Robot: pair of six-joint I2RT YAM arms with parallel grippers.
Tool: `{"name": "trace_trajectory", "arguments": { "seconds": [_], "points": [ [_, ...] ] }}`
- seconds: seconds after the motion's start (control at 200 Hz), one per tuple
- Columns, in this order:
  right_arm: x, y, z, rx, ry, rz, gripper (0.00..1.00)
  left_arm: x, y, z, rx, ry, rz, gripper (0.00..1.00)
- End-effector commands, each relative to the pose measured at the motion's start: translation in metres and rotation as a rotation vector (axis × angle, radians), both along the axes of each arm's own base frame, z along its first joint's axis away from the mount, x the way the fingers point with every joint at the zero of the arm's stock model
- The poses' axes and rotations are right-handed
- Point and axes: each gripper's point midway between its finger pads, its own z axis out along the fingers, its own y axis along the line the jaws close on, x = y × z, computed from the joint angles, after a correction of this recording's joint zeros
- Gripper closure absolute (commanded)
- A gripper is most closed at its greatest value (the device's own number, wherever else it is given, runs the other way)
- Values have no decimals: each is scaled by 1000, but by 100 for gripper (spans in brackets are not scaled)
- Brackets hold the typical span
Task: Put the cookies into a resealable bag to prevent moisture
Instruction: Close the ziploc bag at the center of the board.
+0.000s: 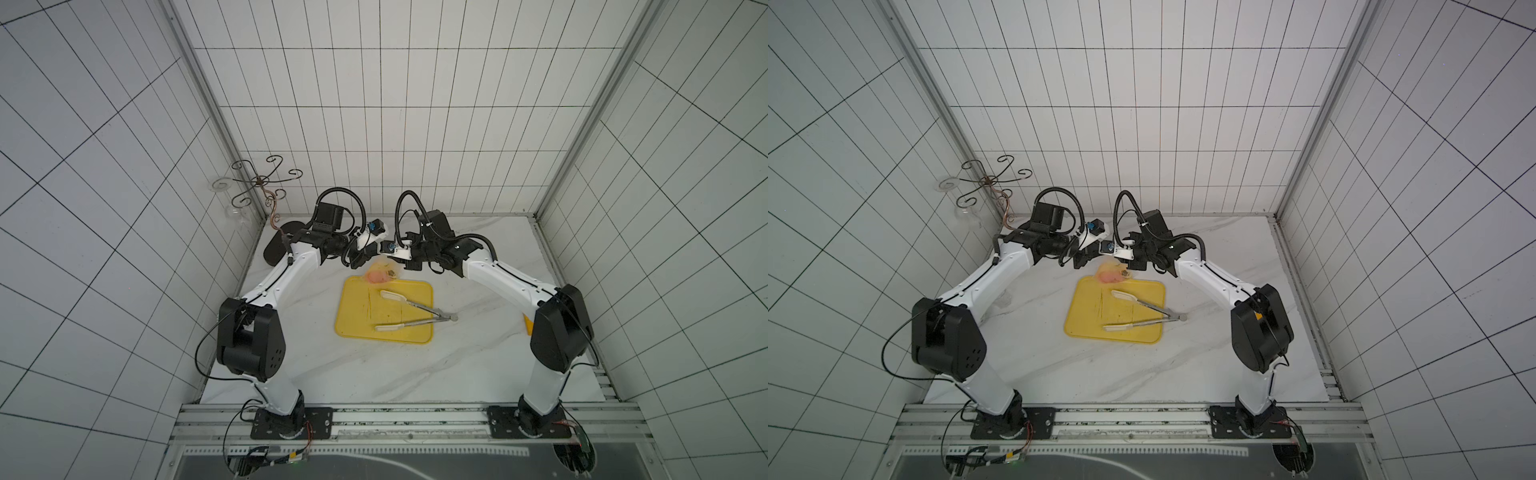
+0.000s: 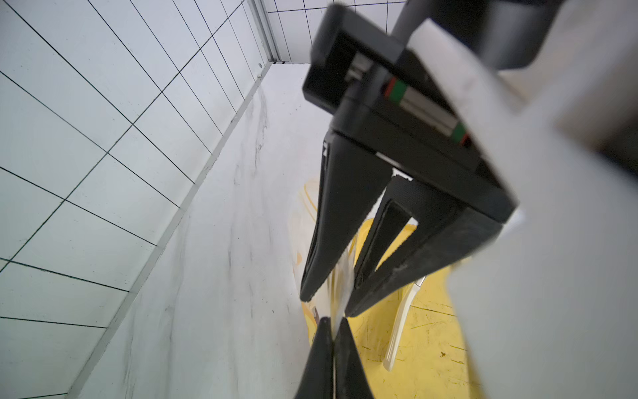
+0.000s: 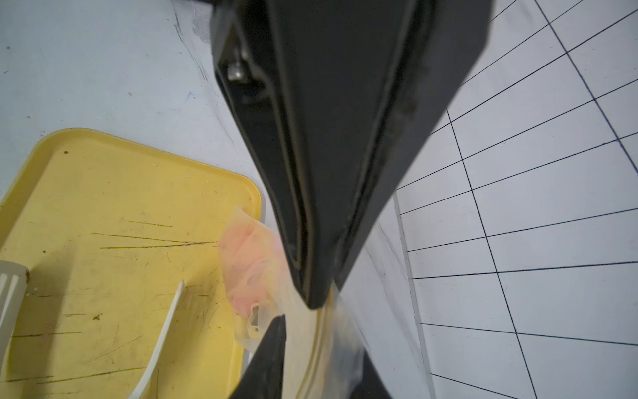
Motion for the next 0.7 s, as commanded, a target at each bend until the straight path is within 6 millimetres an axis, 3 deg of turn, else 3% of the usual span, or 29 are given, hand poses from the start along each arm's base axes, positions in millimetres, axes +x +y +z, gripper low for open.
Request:
{"name": "trace_trajectory", "arguments": {
  "seconds": [0.0,0.195,0.29,0.38,0.455,0.585,0.695],
  "points": [
    [-11,2,9,5,21,17,79,-2,-3,16,-18,-38,-30,100],
    [-13,-1,22,25,25,-1,100,-1,3,14,-3,-36,-8,100],
    [-15,-6,15,4,58,-15,100,0,3,12,4,-32,-9,100],
    [-14,-11,10,-8,69,-36,85,0,2,12,-4,-29,-15,100],
    [-10,-19,3,-24,82,-59,81,-1,-1,15,-25,-28,-25,100],
    [-3,-29,1,-33,91,-86,83,-3,-2,20,-49,-24,-29,100],
    [-1,-32,4,-24,111,-88,96,-1,2,17,-45,-10,-15,100]
  ]
}}
